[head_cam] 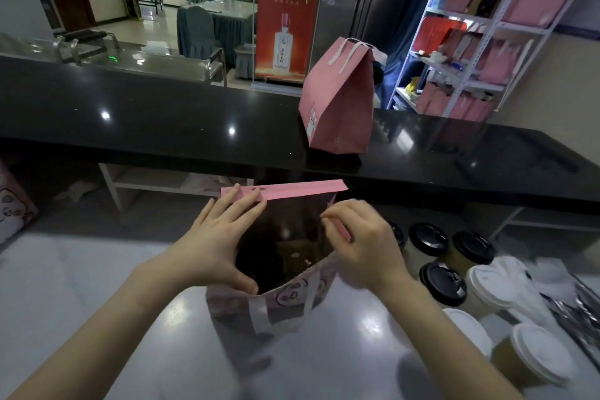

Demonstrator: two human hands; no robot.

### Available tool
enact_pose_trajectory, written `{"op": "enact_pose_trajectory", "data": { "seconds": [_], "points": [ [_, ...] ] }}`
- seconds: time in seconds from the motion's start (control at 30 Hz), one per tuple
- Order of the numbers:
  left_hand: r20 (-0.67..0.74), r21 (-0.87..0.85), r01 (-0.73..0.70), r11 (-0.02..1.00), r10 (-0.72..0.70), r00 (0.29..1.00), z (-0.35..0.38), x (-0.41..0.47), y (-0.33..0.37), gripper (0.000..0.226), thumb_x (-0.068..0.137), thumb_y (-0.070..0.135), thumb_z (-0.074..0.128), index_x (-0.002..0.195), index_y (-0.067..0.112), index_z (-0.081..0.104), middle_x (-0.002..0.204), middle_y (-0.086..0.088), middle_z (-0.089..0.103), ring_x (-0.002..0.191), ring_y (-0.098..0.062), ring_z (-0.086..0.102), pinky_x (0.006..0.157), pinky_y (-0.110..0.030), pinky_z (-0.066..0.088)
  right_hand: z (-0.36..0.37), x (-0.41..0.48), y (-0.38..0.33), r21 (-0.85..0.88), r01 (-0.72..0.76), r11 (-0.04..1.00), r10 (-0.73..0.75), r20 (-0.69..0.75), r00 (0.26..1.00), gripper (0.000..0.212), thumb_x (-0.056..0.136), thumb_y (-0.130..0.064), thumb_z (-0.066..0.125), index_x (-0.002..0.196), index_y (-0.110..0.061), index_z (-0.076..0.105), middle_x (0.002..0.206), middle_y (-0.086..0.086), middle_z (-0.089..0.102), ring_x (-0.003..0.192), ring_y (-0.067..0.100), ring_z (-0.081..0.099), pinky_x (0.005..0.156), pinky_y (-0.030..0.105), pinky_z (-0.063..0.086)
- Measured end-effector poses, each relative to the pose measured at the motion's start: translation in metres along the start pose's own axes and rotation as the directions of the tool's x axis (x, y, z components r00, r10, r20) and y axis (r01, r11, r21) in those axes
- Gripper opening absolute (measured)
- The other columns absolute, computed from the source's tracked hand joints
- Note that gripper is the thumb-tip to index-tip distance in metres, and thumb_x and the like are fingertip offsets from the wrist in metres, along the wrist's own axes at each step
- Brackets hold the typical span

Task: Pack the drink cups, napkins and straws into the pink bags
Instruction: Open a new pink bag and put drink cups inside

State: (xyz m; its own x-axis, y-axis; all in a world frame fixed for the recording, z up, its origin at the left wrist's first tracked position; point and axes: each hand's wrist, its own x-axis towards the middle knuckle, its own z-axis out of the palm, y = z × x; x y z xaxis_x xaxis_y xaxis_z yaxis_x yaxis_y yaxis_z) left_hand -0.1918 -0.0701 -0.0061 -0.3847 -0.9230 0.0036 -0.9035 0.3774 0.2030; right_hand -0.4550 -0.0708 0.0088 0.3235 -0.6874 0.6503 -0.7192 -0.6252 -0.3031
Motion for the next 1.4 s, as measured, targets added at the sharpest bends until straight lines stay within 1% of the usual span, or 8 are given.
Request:
{"op": "enact_pose_trajectory", "data": {
  "seconds": [0.07, 0.17, 0.3, 0.5, 0.8, 1.13, 1.23, 1.4],
  "points": [
    [-0.005, -0.015, 0.009, 1.0, -0.009, 1.0, 0.005, 0.005, 0.003, 0.134, 0.053, 0.074, 0.071, 0.144, 0.044, -0.023, 0.155, 0.02, -0.029, 0.136, -0.006, -0.041, 0.117, -0.04, -0.012, -0.017, 0.0, 0.034, -0.137, -0.185, 0.973, 0.184, -0.02, 0.983, 0.013, 0.092, -0.02, 0.059, 0.098, -0.013, 0.068, 0.096, -0.002, 0.064, 0.091, 0.015, 0.056, 0.079, 0.032, 0.05],
    [-0.04, -0.008, 0.007, 1.0, -0.007, 0.999, 0.012, 0.012, 0.007, 0.135, 0.045, 0.083, 0.062, 0.142, 0.046, -0.025, 0.156, 0.018, -0.027, 0.133, -0.004, -0.043, 0.115, -0.038, -0.013, -0.018, -0.003, 0.09, -0.377, -0.396, 0.837, 0.495, 0.213, 0.842, 0.035, 0.092, -0.028, 0.06, 0.125, -0.016, 0.059, 0.124, 0.003, 0.055, 0.113, 0.025, 0.05, 0.093, 0.037, 0.045],
    [-0.057, -0.014, 0.028, 0.999, -0.029, 0.998, 0.017, 0.019, 0.007, 0.134, 0.046, 0.088, 0.058, 0.146, 0.045, -0.02, 0.156, 0.017, -0.027, 0.131, -0.004, -0.045, 0.113, -0.04, -0.015, 0.0, -0.002, 0.138, -0.615, -0.266, 0.742, 0.618, 0.475, 0.626, 0.069, 0.087, -0.045, 0.062, 0.146, -0.023, 0.034, 0.144, 0.009, 0.039, 0.126, 0.033, 0.042, 0.101, 0.041, 0.041],
    [-0.072, -0.033, 0.045, 0.998, -0.048, 0.996, 0.017, 0.02, -0.001, 0.129, 0.046, 0.092, 0.053, 0.138, 0.047, -0.026, 0.149, 0.023, -0.033, 0.134, -0.004, -0.042, 0.113, -0.039, -0.015, 0.027, -0.001, 0.179, -0.684, -0.271, 0.678, 0.721, 0.543, 0.431, 0.087, 0.084, -0.052, 0.062, 0.153, -0.028, 0.014, 0.151, 0.013, 0.029, 0.135, 0.036, 0.034, 0.108, 0.043, 0.034],
    [-0.113, -0.011, 0.057, 0.998, -0.058, 0.992, 0.019, 0.021, 0.004, 0.131, 0.05, 0.093, 0.047, 0.151, 0.036, -0.012, 0.157, 0.019, -0.022, 0.135, -0.004, -0.04, 0.114, -0.038, -0.013, -0.001, 0.002, 0.132, -0.412, -0.37, 0.833, 0.548, 0.525, 0.651, 0.082, 0.059, -0.051, 0.08, 0.132, -0.035, 0.045, 0.122, 0.003, 0.041, 0.111, 0.028, 0.046, 0.095, 0.039, 0.045],
    [-0.039, 0.0, 0.112, 0.994, -0.112, 0.993, 0.017, 0.028, 0.004, 0.132, 0.053, 0.089, 0.054, 0.151, 0.033, -0.015, 0.157, 0.014, -0.025, 0.131, -0.007, -0.043, 0.11, -0.038, -0.021, -0.111, 0.08, 0.031, -0.162, -0.12, 0.98, 0.175, 0.396, 0.901, 0.081, 0.055, -0.06, 0.072, 0.129, -0.041, 0.044, 0.127, -0.007, 0.051, 0.115, 0.02, 0.049, 0.098, 0.042, 0.044],
    [-0.054, -0.008, 0.094, 0.996, -0.095, 0.994, 0.018, 0.026, 0.005, 0.131, 0.057, 0.085, 0.059, 0.151, 0.033, -0.015, 0.157, 0.014, -0.025, 0.126, -0.004, -0.048, 0.108, -0.037, -0.022, -0.099, 0.094, 0.004, -0.069, -0.06, 0.996, 0.084, 0.422, 0.903, 0.082, 0.056, -0.062, 0.073, 0.13, -0.042, 0.043, 0.127, -0.008, 0.051, 0.116, 0.018, 0.049, 0.1, 0.043, 0.044],
    [-0.083, -0.015, 0.055, 0.998, -0.056, 0.995, 0.018, 0.02, 0.005, 0.131, 0.054, 0.088, 0.055, 0.152, 0.031, -0.012, 0.158, 0.014, -0.023, 0.119, 0.001, -0.054, 0.109, -0.035, -0.022, -0.03, 0.084, -0.016, -0.073, 0.017, 0.997, 0.03, 0.602, 0.798, 0.082, 0.062, -0.043, 0.083, 0.134, -0.035, 0.043, 0.129, -0.006, 0.047, 0.116, 0.017, 0.042, 0.101, 0.038, 0.042]
  ]
}}
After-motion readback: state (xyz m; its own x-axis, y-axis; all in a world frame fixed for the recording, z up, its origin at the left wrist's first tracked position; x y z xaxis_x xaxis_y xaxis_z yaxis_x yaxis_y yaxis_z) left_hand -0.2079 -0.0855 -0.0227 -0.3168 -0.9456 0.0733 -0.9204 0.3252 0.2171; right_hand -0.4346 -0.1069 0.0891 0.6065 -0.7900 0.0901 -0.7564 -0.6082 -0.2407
